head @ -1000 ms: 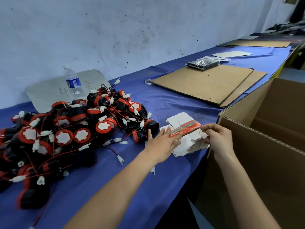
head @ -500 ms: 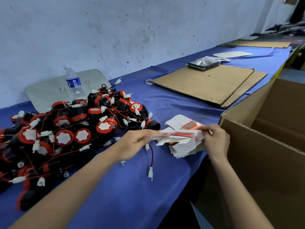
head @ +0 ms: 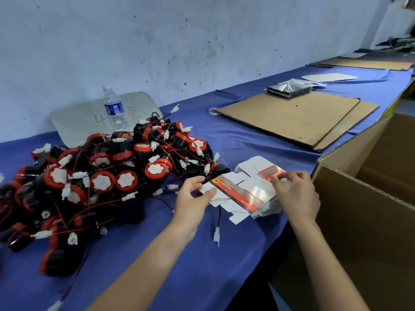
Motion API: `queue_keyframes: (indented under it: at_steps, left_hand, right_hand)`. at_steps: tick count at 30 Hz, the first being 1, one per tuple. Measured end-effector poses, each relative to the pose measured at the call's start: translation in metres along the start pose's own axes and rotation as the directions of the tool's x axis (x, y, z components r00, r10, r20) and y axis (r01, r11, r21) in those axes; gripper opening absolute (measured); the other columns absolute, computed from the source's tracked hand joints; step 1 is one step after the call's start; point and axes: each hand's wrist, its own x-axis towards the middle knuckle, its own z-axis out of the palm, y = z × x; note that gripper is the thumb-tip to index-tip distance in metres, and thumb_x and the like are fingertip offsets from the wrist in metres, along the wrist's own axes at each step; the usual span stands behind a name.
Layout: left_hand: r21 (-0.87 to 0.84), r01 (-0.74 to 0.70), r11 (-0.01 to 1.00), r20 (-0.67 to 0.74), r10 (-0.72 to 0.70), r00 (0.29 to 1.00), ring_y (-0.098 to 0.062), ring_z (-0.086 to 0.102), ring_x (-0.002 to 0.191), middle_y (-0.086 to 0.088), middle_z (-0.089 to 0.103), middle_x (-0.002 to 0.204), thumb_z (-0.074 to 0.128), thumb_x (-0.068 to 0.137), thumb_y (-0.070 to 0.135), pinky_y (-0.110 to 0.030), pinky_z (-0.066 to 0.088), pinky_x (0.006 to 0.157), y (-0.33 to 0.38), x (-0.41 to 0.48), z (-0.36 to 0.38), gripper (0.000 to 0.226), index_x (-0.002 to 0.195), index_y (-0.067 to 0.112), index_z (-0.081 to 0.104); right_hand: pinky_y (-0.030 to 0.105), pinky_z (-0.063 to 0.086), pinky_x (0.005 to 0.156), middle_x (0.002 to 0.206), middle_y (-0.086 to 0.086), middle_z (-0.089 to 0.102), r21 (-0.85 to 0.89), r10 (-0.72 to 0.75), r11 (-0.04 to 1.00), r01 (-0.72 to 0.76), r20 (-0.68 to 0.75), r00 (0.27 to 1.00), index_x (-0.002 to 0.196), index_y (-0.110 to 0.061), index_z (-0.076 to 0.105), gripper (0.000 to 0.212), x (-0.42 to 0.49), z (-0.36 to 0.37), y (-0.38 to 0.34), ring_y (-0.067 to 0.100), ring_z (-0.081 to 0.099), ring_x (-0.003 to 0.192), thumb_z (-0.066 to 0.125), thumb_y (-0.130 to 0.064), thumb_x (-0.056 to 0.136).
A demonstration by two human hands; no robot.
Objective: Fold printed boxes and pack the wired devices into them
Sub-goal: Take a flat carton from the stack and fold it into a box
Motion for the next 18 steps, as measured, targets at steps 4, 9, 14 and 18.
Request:
queue_keyframes:
  at_steps: [4, 9, 14, 18]
  left_hand:
    - [0.135, -0.016, 0.991, 0.059, 0.008, 0.998, -0.024, 0.06, 0.109, -0.005, 0.063, 0.113, 0.063, 0.088, -0.002, -0.041, 0.05, 0.096, -0.004, -0.002, 0.015, 0.033, 0.101, 0.028, 0.061]
    - [0.274, -0.172, 0.946, 0.168, 0.129, 0.977, -0.013, 0.062, 0.105, 0.005, 0.069, 0.111, 0.052, 0.088, -0.01, -0.032, 0.049, 0.093, 0.023, -0.007, 0.001, 0.04, 0.098, 0.025, 0.069]
    - [0.354, -0.16, 0.922, 0.19, 0.096, 0.977, -0.026, 0.068, 0.094, -0.003, 0.071, 0.105, 0.052, 0.09, -0.007, -0.043, 0.054, 0.084, 0.053, -0.002, -0.027, 0.038, 0.101, 0.025, 0.069]
    - [0.398, -0.054, 0.916, 0.256, -0.055, 0.965, -0.027, 0.068, 0.096, -0.01, 0.07, 0.109, 0.049, 0.089, -0.011, -0.045, 0.054, 0.09, 0.058, 0.005, -0.023, 0.043, 0.113, 0.02, 0.066]
  right_hand:
    - [0.034, 0.041, 0.071, 0.123, -0.003, 0.047, -0.099, -0.051, 0.993, 0.064, 0.125, 0.991, 0.113, -0.035, 0.063, 0.044, -0.006, -0.006, 0.003, 0.03, 0.06, 0.095, 0.064, -0.063, 0.079]
    - [0.034, 0.039, 0.071, 0.12, 0.0, 0.049, -0.08, -0.025, 0.996, 0.03, 0.066, 0.998, 0.115, -0.027, 0.063, 0.033, -0.008, -0.005, 0.006, 0.031, 0.06, 0.094, 0.061, -0.047, 0.089]
    - [0.033, 0.035, 0.068, 0.115, -0.001, 0.05, -0.066, -0.04, 0.997, 0.04, 0.007, 0.999, 0.108, -0.026, 0.064, 0.027, -0.012, 0.002, 0.008, 0.031, 0.06, 0.086, 0.06, -0.047, 0.091]
    - [0.034, 0.042, 0.068, 0.113, 0.001, 0.054, -0.126, -0.067, 0.99, 0.065, -0.011, 0.998, 0.108, -0.022, 0.066, 0.028, -0.004, 0.006, -0.002, 0.026, 0.056, 0.098, 0.06, -0.044, 0.091]
